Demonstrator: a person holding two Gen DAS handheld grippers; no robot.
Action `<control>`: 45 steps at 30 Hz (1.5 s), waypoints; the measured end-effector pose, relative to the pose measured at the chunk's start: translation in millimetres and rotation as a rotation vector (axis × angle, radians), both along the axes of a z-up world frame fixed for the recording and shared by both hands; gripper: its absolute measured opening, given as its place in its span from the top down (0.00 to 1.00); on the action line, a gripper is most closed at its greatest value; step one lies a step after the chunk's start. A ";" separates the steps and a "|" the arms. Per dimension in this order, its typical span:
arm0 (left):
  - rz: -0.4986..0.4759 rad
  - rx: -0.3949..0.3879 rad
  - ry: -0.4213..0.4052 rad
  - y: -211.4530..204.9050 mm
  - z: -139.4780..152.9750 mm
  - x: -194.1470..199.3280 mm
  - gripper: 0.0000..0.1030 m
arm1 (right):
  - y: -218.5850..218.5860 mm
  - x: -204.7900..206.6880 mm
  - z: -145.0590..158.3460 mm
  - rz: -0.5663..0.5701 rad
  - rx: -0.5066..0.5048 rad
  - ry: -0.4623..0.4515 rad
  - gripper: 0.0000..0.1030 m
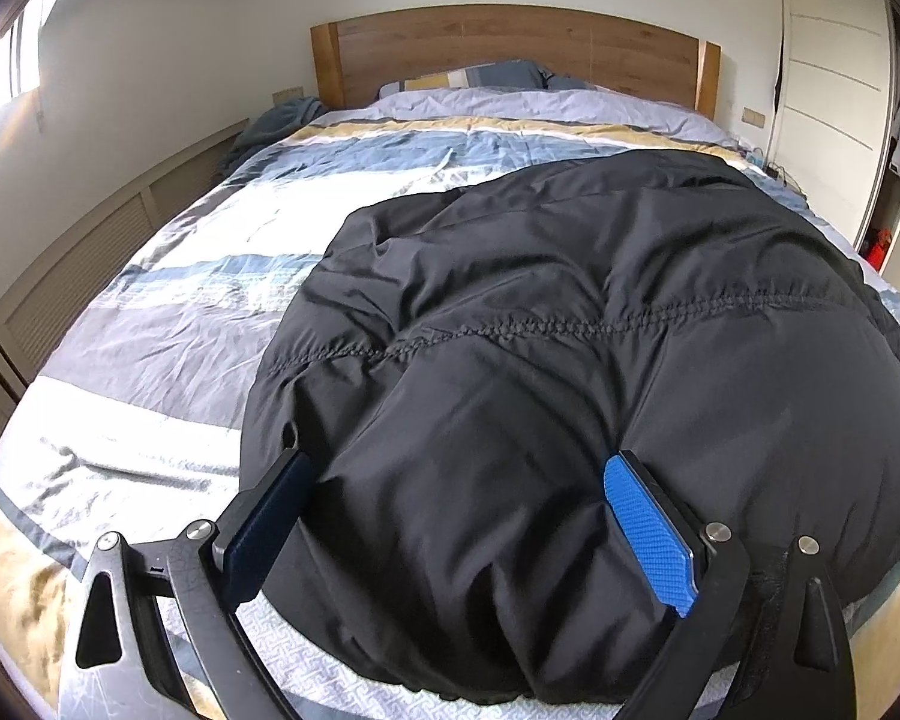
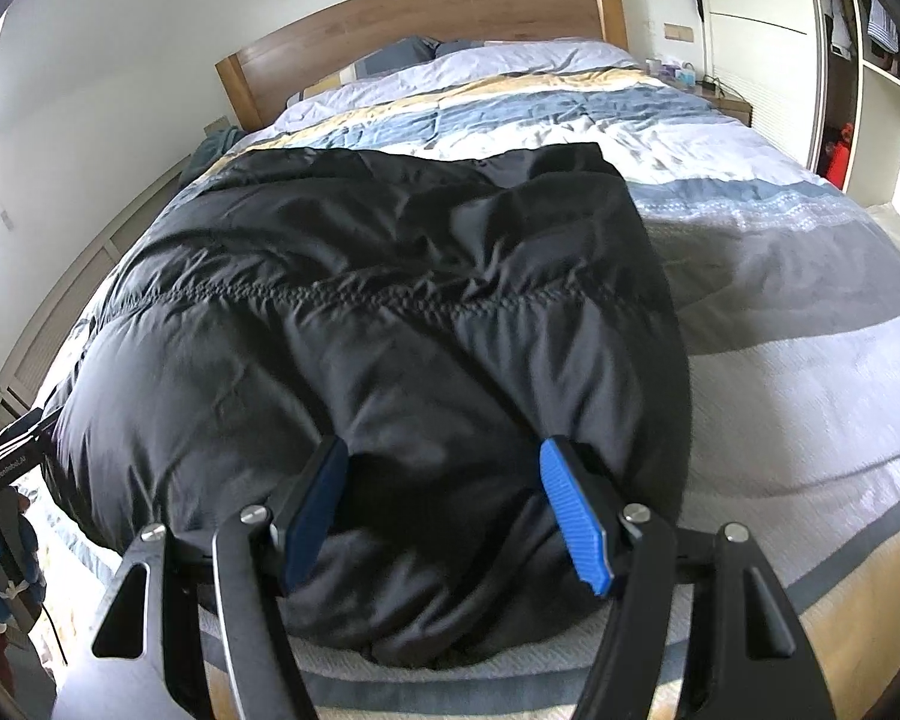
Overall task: Fold large clothes
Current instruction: 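Press and smooth the folded coat bundle with both tools, then push both open tools under the edge of the black coat bundle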
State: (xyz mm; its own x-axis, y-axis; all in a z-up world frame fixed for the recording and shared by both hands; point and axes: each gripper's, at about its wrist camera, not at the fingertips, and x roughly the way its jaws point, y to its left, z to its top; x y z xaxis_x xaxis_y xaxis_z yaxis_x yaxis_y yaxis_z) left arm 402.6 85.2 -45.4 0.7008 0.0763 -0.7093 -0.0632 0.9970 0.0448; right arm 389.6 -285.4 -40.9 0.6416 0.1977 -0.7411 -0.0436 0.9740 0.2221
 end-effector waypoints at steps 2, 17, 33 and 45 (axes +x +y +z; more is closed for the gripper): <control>0.000 0.006 0.004 0.4 1.3 -2.6 0.05 | -2.1 -3.5 0.8 -0.004 0.001 0.004 0.37; 0.013 0.005 -0.051 11.0 19.0 -35.2 0.04 | -7.3 -29.4 23.3 -0.027 0.002 -0.018 0.37; -0.036 -0.034 -0.052 -5.2 49.7 78.1 0.04 | 65.2 83.9 51.7 0.080 -0.012 -0.092 0.36; -0.199 0.047 0.075 -80.3 17.3 186.8 0.04 | 112.0 184.6 11.1 0.145 -0.004 -0.006 0.32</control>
